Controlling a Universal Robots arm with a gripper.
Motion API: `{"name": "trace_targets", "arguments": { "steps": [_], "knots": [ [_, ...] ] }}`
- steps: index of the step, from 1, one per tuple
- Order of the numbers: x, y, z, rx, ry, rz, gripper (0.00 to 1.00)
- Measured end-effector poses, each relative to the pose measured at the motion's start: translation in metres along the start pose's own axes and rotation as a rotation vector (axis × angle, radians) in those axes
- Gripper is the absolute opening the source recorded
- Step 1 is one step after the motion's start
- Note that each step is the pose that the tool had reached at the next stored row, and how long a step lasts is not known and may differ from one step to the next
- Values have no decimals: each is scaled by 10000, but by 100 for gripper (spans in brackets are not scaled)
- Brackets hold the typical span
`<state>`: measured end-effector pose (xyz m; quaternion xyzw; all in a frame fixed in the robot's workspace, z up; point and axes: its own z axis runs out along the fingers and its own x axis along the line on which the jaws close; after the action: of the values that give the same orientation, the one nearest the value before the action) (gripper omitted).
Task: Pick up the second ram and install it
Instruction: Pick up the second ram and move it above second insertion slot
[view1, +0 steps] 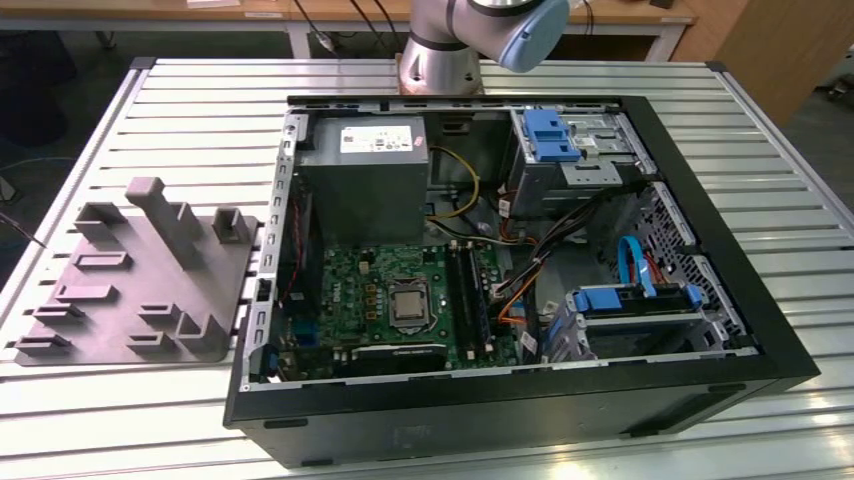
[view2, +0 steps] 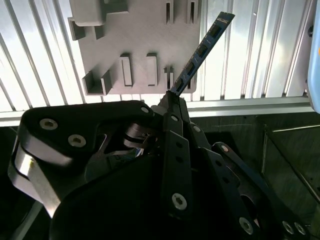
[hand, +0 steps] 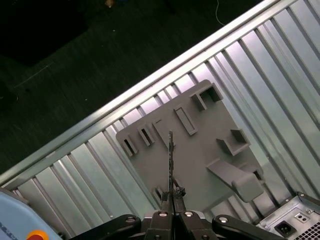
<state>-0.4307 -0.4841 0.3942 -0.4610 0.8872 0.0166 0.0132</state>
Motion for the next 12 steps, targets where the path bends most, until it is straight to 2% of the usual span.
{"name": "trace_targets", "arguments": {
  "steps": [6, 12],
  "knots": [
    [-1, 0, -11, 1, -1, 16, 11],
    [0, 1, -11, -7, 3, -180, 11]
  ]
}}
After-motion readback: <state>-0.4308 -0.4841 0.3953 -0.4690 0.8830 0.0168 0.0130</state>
